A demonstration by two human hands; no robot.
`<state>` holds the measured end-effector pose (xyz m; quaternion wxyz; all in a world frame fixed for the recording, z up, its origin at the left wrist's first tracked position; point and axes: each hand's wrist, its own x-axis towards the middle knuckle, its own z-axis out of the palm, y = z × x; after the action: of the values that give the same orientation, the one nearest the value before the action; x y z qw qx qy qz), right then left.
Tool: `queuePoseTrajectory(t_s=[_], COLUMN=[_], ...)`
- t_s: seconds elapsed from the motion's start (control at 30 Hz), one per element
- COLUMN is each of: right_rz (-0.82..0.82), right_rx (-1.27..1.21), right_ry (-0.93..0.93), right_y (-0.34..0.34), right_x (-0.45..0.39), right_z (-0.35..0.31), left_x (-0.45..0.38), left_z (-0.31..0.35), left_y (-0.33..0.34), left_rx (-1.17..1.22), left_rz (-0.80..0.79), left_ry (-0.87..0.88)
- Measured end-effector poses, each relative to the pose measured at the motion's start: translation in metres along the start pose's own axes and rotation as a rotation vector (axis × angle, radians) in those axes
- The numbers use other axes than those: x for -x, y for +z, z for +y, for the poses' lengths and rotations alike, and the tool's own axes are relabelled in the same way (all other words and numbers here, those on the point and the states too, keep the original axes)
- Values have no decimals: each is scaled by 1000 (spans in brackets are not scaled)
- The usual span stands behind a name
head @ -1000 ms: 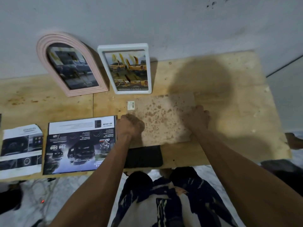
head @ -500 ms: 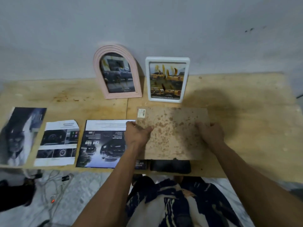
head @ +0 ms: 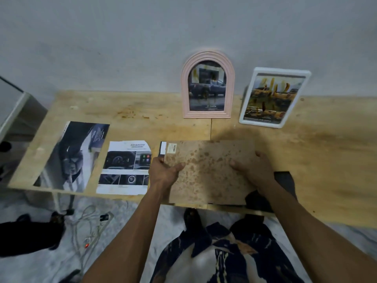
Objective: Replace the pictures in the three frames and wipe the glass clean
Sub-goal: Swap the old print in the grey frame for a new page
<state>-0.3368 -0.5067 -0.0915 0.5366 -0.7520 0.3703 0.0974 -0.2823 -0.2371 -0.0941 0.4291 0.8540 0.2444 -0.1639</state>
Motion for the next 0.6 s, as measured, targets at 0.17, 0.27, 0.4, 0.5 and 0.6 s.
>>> queuePoseTrajectory(t_s=[0.17, 0.27, 0.4, 0.5, 0.6], right_rz=[91, 141, 196, 221, 239], right_rx=[34, 26, 14, 43, 67], right_ry=[-15, 9, 22, -4, -15], right_y=[7, 3, -3, -4, -3], right_x=[13, 12, 9, 7, 3], right_z=[7, 13, 12, 12, 17], left_x=[-13, -25, -32, -35, -43], left_z=[-23, -37, -47, -53, -59], left_y=[-8, -15, -22, -24, -24], left_rx=[-86, -229, -350, -286, -159], left_rz=[-3, 53, 43, 7, -10], left_ry=[58, 88, 93, 53, -45])
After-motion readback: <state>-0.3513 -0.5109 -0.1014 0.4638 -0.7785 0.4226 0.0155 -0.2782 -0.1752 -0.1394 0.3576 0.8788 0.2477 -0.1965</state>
